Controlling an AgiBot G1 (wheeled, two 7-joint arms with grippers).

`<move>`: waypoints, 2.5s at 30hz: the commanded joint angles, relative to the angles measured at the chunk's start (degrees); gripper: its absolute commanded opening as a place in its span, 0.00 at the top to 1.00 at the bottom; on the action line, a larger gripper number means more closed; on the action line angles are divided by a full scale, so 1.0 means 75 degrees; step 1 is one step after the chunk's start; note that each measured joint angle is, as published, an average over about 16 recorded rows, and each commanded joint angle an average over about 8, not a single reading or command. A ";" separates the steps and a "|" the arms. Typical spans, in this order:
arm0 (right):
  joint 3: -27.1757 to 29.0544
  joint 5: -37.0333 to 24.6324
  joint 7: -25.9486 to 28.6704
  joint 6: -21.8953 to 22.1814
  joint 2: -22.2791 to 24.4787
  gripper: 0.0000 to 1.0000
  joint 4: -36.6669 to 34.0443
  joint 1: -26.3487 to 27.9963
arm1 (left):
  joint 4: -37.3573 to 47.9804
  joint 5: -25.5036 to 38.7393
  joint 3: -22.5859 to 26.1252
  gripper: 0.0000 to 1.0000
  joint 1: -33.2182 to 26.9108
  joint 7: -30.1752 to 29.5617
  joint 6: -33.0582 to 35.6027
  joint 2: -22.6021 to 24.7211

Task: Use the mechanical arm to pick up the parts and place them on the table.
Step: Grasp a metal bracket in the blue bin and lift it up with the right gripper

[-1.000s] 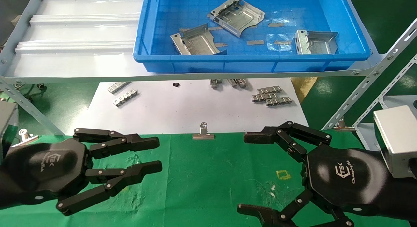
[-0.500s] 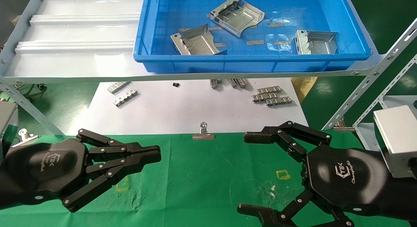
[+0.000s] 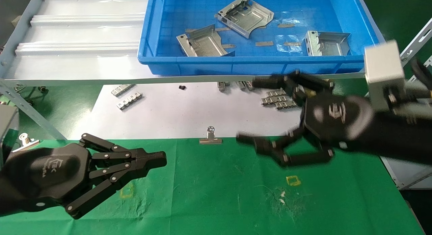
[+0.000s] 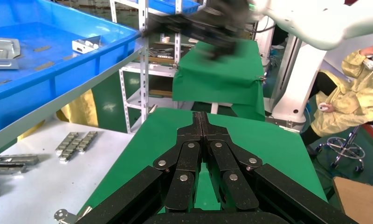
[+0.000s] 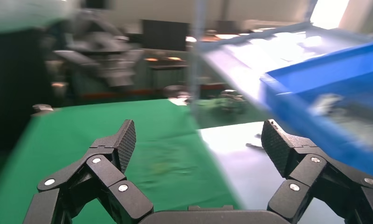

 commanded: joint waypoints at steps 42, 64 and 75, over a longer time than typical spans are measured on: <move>-0.2582 -0.3249 -0.0404 0.5055 -0.4701 1.00 -0.6706 0.4164 | 0.0000 0.0000 0.0000 0.00 0.0000 0.0000 0.0000 0.0000; -0.3804 -0.2682 0.0035 0.5667 -0.4678 1.00 -0.6445 0.4077 | 0.0000 0.0000 0.0000 0.00 0.0000 0.0000 0.0000 0.0000; -0.4094 -0.2268 -0.0160 0.5707 -0.4634 1.00 -0.6490 0.4301 | 0.0000 0.0000 0.0000 0.00 0.0000 0.0000 0.0000 0.0000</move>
